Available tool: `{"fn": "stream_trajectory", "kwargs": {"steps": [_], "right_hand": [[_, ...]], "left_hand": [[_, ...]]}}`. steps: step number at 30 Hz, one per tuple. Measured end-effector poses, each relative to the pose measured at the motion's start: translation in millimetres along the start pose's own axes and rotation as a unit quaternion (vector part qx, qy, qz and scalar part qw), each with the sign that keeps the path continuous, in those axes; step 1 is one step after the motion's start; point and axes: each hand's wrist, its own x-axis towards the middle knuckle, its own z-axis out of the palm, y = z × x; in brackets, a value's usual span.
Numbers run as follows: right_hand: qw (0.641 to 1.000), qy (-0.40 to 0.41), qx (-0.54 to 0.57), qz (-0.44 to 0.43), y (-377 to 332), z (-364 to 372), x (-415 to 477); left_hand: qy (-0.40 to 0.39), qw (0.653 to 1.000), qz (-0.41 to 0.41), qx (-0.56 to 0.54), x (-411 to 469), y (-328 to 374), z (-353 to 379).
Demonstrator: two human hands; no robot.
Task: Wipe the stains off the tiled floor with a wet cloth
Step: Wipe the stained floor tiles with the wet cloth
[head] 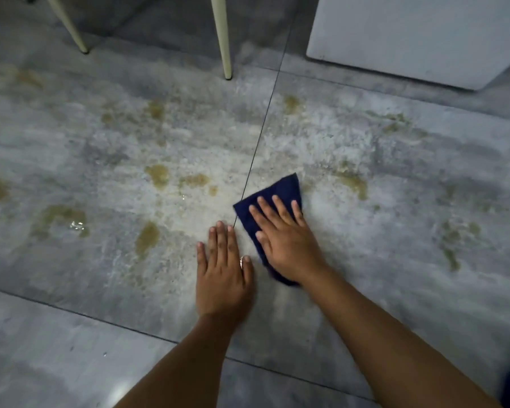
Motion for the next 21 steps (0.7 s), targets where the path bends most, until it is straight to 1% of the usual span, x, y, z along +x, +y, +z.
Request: {"fn": "stream_trajectory", "kwargs": {"steps": [2, 4, 5, 9, 13, 14, 15, 17, 19, 20, 21], "right_hand": [[0.999, 0.004, -0.005, 0.044, 23.7, -5.9, 23.2], [0.995, 0.026, -0.003, 0.094, 42.1, -5.6, 17.7], [0.994, 0.034, -0.003, 0.1, 43.1, -4.7, 6.2], [0.998, 0.013, -0.004, 0.069, 8.9, 2.9, -37.6], [1.0, -0.009, -0.004, 0.01, 4.1, -3.8, 5.8], [1.0, -0.012, -0.006, 0.01, 8.9, -7.5, 22.0], [0.999, -0.004, -0.003, 0.037, 17.0, -10.7, 35.0], [0.99, 0.026, 0.012, 0.138, 41.0, -16.6, 41.3], [0.966, 0.049, 0.027, 0.252, 47.7, -19.2, 20.9], [0.954, 0.068, 0.012, 0.292, 54.5, -19.1, 2.2], [0.949, 0.067, -0.002, 0.308, 59.2, -17.8, -11.2]], "left_hand": [[-0.001, 1.0, 0.003, -0.005, -0.5, 1.3, -0.9], [-0.003, 1.0, 0.0, -0.014, 0.1, 1.3, -1.2], [-0.005, 1.0, -0.001, -0.016, 0.7, 0.9, -2.1], [-0.013, 1.0, 0.001, -0.014, 0.0, 0.3, -2.8], [0.002, 1.0, 0.006, -0.011, 1.3, -0.3, 2.2], [0.009, 1.0, 0.004, -0.013, 1.7, -2.2, 3.3], [0.005, 1.0, 0.006, -0.008, 2.0, -3.2, 3.3], [0.003, 1.0, 0.01, 0.002, 0.2, 0.2, 2.6], [-0.021, 1.0, 0.006, 0.002, 2.8, 3.7, -0.9], [-0.02, 1.0, 0.02, -0.004, 8.0, 15.5, 3.1], [-0.011, 0.999, 0.032, -0.007, 16.6, 27.0, 9.0]]}}
